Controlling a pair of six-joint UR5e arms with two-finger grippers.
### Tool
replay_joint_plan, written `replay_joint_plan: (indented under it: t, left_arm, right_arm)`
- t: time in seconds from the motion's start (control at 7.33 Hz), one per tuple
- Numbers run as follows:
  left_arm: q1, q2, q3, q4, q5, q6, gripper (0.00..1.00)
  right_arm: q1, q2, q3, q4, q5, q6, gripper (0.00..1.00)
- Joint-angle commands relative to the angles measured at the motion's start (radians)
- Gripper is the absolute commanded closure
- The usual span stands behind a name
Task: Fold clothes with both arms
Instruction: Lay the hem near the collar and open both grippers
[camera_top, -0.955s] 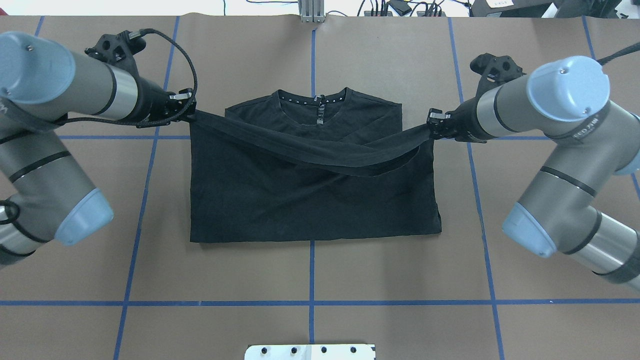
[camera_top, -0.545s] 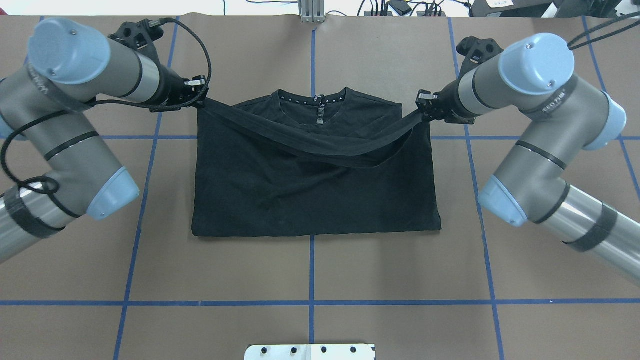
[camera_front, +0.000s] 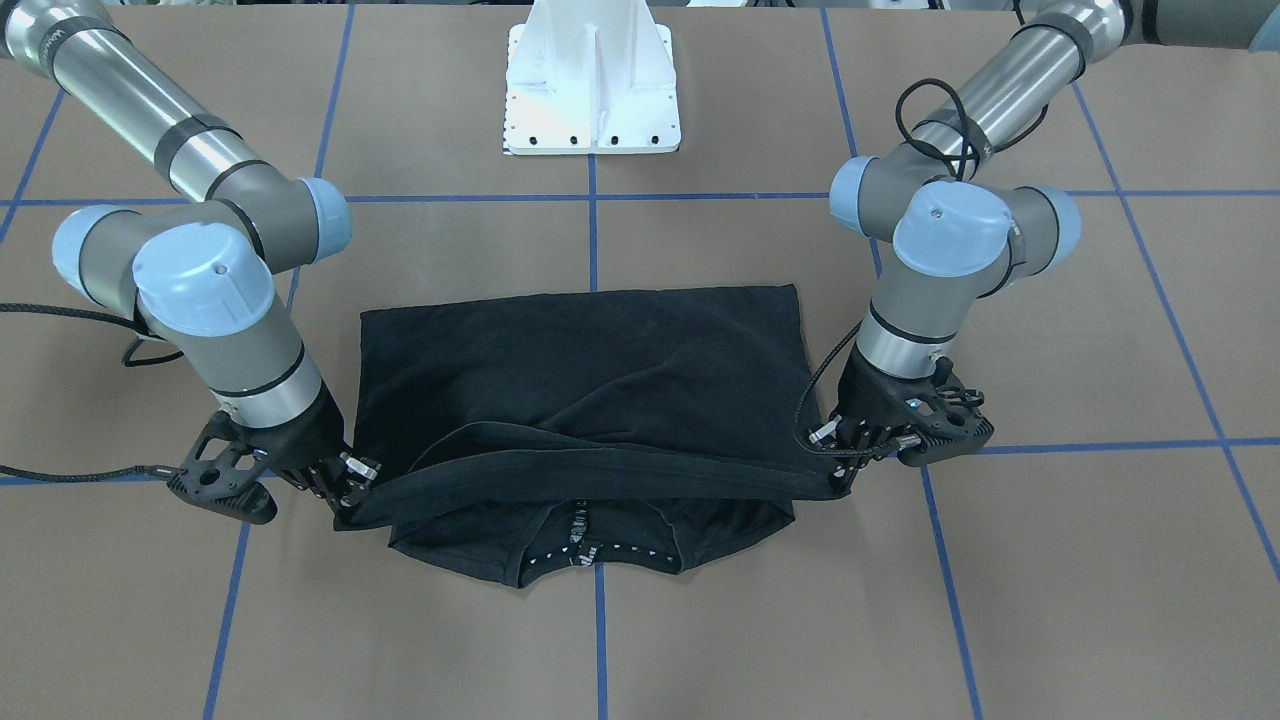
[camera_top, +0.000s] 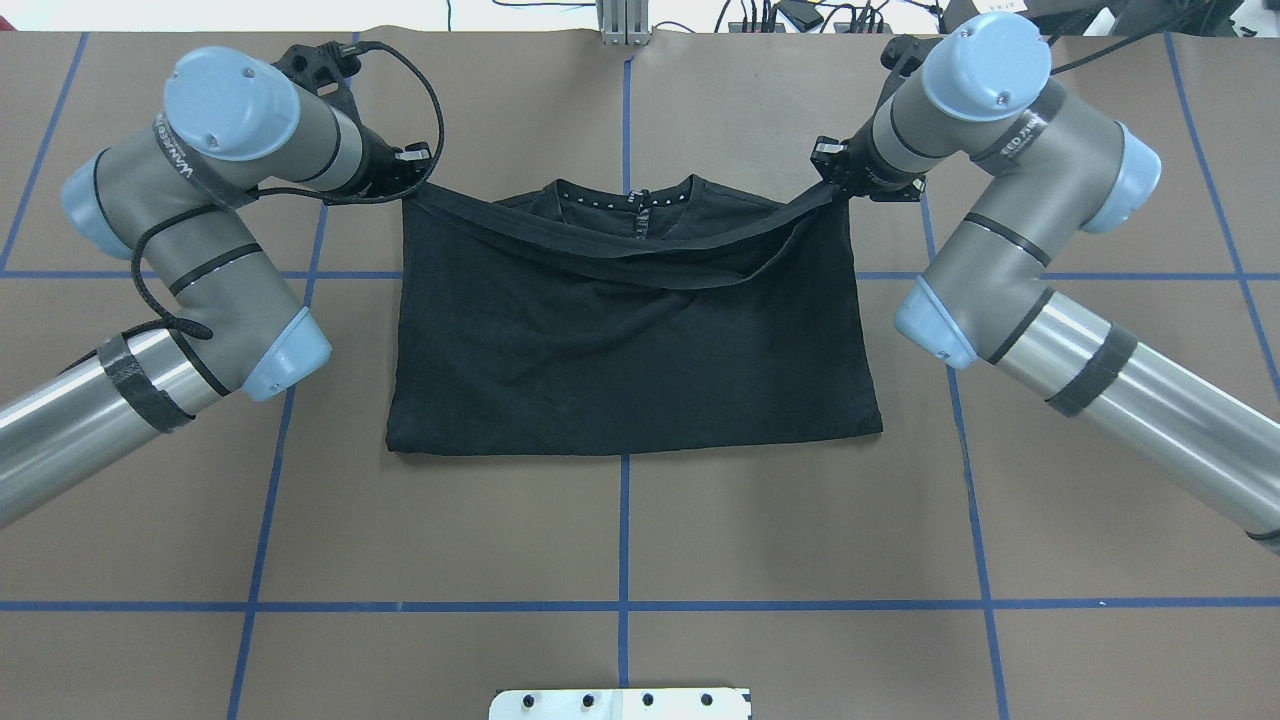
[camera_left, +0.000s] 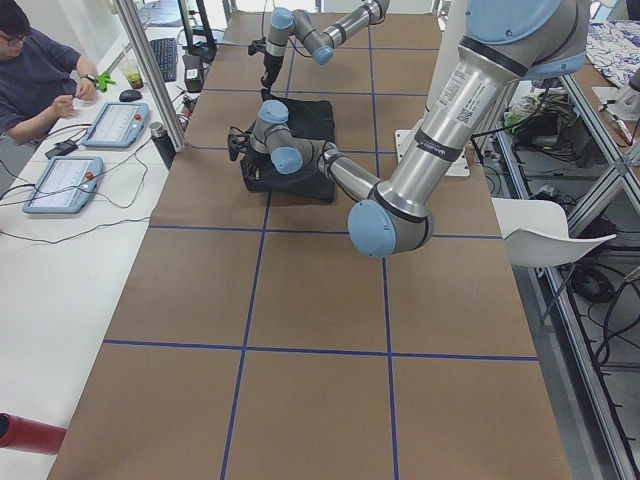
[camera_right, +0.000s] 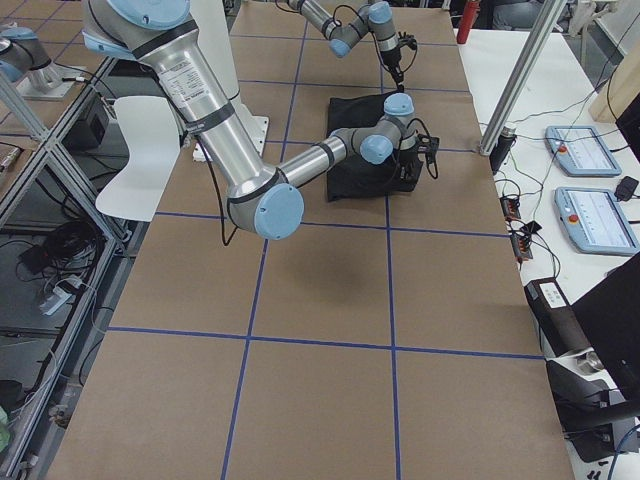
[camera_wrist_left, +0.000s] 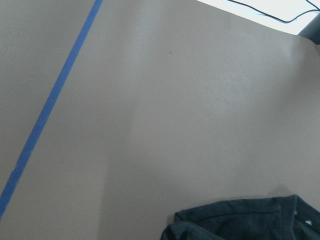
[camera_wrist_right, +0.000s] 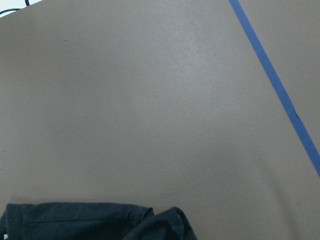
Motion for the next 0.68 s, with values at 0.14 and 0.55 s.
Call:
replay_joint_plan:
  t: [0.14, 0.55]
  left_arm:
    - [0.005, -0.029, 0.087, -0.057, 0.004, 0.025, 1.00]
    - [0.006, -0.035, 0.112, -0.065, 0.004, 0.045, 1.00]
  right_arm:
    - [-0.001, 0.013, -0.062, 0.004, -0.036, -0.047, 1.00]
    - [0.002, 0.013, -0.068, 0.004, -0.036, -0.059, 1.00]
